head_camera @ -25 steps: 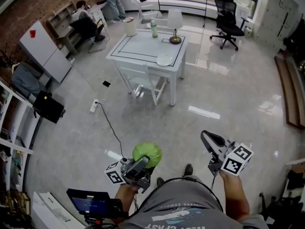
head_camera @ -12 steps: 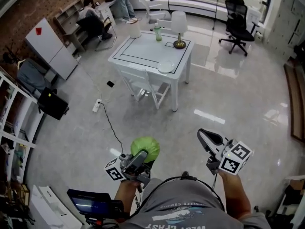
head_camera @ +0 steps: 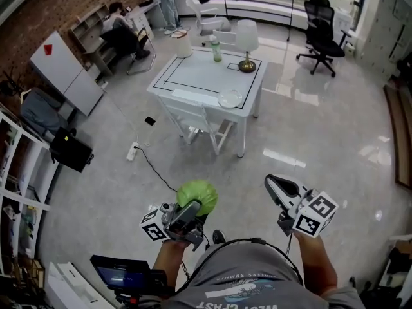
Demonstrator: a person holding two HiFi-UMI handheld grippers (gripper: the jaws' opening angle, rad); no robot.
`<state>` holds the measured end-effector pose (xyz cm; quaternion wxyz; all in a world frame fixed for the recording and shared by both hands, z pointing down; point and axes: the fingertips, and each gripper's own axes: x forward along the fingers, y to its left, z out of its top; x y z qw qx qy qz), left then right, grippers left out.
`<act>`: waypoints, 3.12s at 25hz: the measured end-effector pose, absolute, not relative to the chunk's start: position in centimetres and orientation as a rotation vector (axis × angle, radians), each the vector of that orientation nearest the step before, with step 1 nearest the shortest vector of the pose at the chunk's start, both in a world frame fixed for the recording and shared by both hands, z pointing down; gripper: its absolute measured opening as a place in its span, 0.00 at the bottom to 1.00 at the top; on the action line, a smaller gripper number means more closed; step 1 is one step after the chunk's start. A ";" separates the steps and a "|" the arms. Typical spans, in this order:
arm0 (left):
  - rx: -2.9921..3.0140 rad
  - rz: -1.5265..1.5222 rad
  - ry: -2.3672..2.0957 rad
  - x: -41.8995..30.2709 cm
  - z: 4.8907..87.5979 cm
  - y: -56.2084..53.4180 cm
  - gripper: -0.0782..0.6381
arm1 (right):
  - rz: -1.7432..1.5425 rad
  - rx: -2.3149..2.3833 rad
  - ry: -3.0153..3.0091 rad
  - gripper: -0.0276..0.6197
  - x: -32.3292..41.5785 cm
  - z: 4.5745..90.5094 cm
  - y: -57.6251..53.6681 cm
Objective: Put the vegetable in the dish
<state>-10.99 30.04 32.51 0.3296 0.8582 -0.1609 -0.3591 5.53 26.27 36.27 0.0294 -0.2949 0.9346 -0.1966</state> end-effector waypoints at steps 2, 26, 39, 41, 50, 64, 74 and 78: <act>2.250 -0.935 -0.411 -12.5 32.1 28.2 0.52 | -0.585 -0.928 2.881 0.05 4.1 35.7 25.0; 2.264 -0.961 -0.395 -12.9 31.5 15.1 0.52 | -0.484 -0.985 2.922 0.05 4.2 35.1 13.2; 2.255 -0.969 -0.459 -6.4 31.9 9.3 0.52 | -0.489 -0.918 2.941 0.05 10.4 35.8 6.7; 2.263 -0.944 -0.457 -6.6 32.2 8.2 0.52 | -0.507 -0.925 2.936 0.05 10.1 36.4 5.7; 2.315 -0.847 -0.369 -9.4 32.6 1.6 0.52 | -0.517 -1.053 2.878 0.05 6.8 36.8 0.5; 2.324 -0.790 -0.196 -14.0 33.4 -4.6 0.52 | -0.508 -1.247 2.842 0.05 1.7 36.9 -4.1; 2.287 -0.779 -0.285 -12.9 34.7 -10.3 0.52 | -0.578 -1.142 2.874 0.05 1.5 37.7 -10.5; 2.273 -0.796 -0.347 -11.6 35.1 -13.0 0.52 | -0.570 -1.074 2.907 0.05 2.9 37.7 -13.7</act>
